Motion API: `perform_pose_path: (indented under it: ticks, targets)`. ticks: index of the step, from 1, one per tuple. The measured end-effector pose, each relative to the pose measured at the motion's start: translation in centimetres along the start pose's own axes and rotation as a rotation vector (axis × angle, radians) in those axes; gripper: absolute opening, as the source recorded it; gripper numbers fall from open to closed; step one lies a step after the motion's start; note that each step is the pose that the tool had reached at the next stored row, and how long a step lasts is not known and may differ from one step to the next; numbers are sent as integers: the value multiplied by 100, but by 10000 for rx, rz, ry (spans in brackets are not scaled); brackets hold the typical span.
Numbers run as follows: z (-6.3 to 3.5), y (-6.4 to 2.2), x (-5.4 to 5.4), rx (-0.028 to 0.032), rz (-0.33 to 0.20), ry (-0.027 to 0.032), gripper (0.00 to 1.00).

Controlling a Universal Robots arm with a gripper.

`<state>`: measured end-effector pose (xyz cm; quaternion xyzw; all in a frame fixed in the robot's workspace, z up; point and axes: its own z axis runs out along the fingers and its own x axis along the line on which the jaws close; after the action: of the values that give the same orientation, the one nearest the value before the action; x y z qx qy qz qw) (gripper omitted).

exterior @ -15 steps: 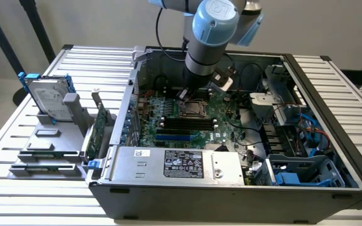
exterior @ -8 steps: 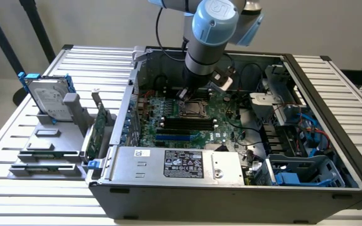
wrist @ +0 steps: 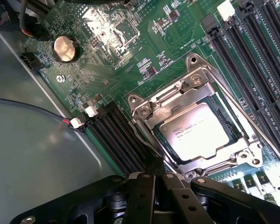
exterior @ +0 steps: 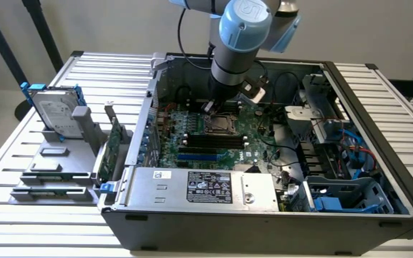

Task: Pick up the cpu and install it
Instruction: 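Install the first cpu locking lever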

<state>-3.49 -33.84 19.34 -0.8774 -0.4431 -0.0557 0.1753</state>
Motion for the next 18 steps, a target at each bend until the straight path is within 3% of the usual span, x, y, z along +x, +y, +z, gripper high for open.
perform_pose_path:
  ticks: [18]
  targets:
    - [-10, 69, 32, 2, 1, -2, 11]
